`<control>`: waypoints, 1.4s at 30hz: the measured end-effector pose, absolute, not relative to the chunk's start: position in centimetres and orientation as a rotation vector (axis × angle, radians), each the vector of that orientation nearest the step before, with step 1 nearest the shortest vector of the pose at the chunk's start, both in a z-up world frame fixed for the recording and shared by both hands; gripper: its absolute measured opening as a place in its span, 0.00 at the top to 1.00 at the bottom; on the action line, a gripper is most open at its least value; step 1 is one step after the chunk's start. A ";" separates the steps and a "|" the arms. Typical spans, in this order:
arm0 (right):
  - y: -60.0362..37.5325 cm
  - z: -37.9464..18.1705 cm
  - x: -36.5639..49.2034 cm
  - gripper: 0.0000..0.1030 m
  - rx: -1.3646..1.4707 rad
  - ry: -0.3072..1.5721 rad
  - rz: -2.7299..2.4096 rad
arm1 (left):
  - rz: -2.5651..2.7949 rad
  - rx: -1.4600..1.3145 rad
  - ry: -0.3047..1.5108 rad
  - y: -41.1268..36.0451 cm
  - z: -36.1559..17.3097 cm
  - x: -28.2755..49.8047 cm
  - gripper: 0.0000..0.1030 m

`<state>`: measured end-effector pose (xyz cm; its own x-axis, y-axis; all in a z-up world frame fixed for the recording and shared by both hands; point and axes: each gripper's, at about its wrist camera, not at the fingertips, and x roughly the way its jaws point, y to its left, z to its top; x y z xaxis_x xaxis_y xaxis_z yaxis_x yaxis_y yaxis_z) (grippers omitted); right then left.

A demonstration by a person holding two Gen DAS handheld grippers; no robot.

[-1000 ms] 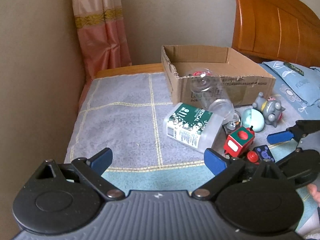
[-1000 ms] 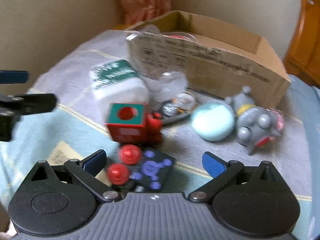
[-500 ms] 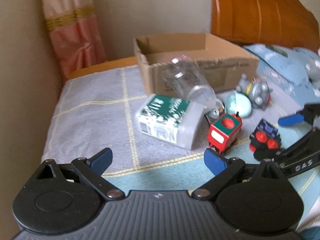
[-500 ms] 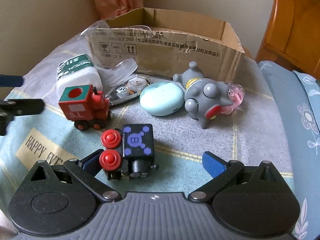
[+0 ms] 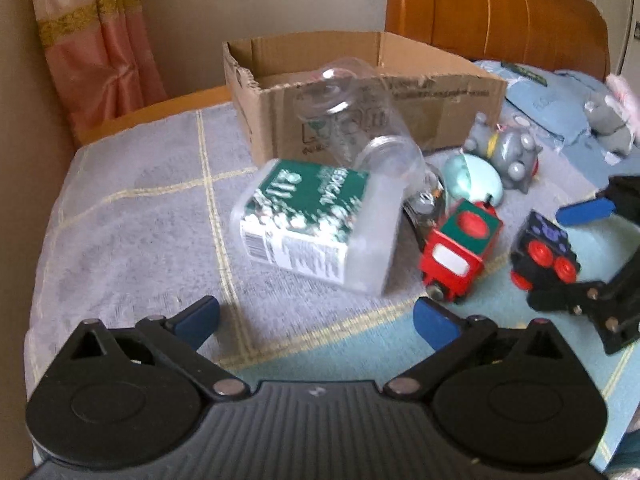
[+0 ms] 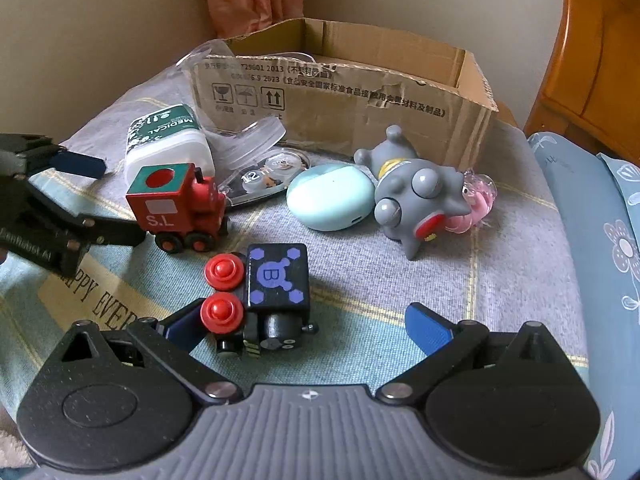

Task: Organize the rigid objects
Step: 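Grasp the white MEDICAL tub with left tool while right tool grasps the fidget cube, then lower the white tub into the box and open the left tool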

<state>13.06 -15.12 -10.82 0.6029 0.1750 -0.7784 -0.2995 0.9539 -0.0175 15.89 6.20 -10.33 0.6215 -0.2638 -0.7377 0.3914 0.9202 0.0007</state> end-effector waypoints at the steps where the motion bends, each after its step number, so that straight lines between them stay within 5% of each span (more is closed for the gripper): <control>1: -15.2 -10.8 13.0 0.00 -0.153 0.880 0.278 | -0.387 0.172 0.810 6.3 -10.4 16.2 0.00; 19: -14.0 -10.9 13.5 0.00 -0.189 0.863 0.360 | -0.491 0.281 0.783 4.3 -10.2 20.3 0.01; 33: -12.6 -9.9 13.1 0.44 -0.218 0.848 0.415 | -0.531 0.306 0.790 4.1 -9.2 20.3 0.17; 42: -12.9 -9.2 12.8 0.46 -0.253 0.857 0.402 | -0.495 0.280 0.846 5.7 -7.7 19.4 0.20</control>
<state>12.82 -12.92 -9.18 0.5866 0.2404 -0.7734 -0.4404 0.8961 -0.0555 19.42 5.67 -7.74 0.5599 -0.3051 -0.7704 0.5220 0.8519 0.0419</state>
